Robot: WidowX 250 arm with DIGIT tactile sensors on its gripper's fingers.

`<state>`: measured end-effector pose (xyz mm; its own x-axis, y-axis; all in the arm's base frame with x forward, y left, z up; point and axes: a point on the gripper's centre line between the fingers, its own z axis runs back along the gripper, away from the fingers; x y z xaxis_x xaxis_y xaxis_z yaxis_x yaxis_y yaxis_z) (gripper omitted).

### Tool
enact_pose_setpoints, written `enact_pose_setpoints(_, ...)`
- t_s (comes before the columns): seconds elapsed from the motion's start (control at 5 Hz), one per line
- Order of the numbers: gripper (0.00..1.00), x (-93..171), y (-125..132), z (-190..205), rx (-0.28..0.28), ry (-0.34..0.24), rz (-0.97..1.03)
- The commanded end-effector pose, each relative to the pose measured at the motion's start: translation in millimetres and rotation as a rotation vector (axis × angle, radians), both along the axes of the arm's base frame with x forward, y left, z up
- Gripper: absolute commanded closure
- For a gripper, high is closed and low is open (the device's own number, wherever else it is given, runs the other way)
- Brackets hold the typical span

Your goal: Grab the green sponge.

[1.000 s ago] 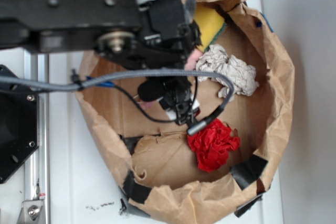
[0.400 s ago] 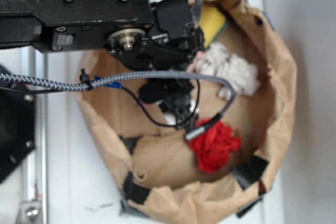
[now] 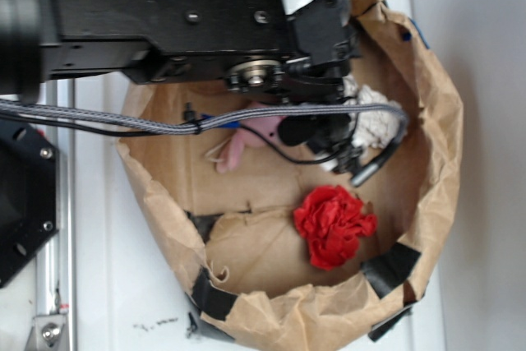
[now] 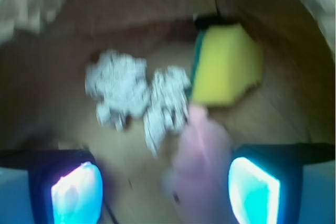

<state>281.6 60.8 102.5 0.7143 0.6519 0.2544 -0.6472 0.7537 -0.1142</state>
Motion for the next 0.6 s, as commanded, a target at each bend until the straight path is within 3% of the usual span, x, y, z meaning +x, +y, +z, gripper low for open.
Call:
enact_pose_setpoints(0.0, 0.0, 10.9, 22.2, 6.8, 0.042, -0.094, 0.085)
enact_pose_setpoints(0.4, 0.0, 13.2, 30.5, -8.2, 0.093, -0.106, 0.145)
